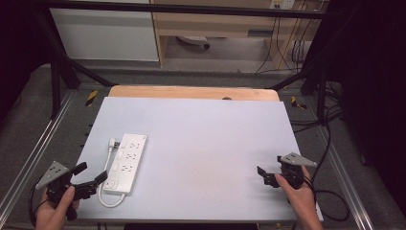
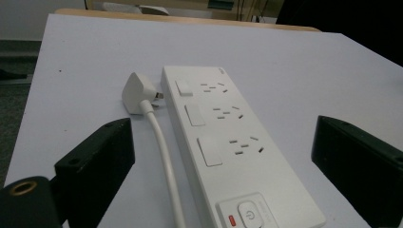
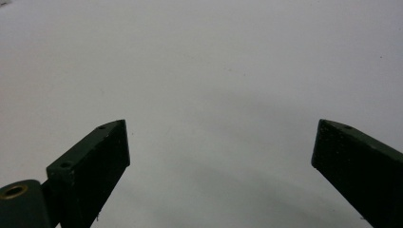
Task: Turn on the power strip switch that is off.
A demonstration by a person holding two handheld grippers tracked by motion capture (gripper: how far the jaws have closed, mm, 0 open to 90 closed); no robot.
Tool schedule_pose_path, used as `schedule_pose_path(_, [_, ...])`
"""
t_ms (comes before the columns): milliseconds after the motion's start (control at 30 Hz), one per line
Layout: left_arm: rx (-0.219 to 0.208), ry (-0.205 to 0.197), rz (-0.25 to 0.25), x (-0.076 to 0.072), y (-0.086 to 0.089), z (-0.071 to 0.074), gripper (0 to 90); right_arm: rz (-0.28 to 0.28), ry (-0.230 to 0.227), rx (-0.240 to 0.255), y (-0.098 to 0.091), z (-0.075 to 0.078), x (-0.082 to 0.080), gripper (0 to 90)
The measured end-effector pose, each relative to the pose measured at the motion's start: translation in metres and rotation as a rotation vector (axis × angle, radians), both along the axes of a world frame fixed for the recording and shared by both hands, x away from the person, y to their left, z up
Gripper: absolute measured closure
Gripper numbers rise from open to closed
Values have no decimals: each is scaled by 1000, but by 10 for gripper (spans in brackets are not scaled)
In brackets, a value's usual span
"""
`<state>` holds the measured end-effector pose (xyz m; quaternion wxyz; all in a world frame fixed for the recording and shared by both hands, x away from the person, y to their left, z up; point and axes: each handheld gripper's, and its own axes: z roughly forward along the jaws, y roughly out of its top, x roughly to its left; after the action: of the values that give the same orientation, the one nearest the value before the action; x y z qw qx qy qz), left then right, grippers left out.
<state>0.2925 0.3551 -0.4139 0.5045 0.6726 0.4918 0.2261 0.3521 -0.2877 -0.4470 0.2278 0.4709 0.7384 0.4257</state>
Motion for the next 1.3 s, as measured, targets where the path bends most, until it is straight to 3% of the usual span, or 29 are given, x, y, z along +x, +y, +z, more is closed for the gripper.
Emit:
schedule_pose_path(400, [13,5,5,0,-1,2,71,22,2,-20,4,1,-1,51])
schedule_pose_path(933, [18,9,9,1,-3,4,69,12,3,-25,5,1,-1,47])
schedule_pose_path(1300, [42,15,-9,6,-12,15,65,3,-2,-26,5,1,-1,47])
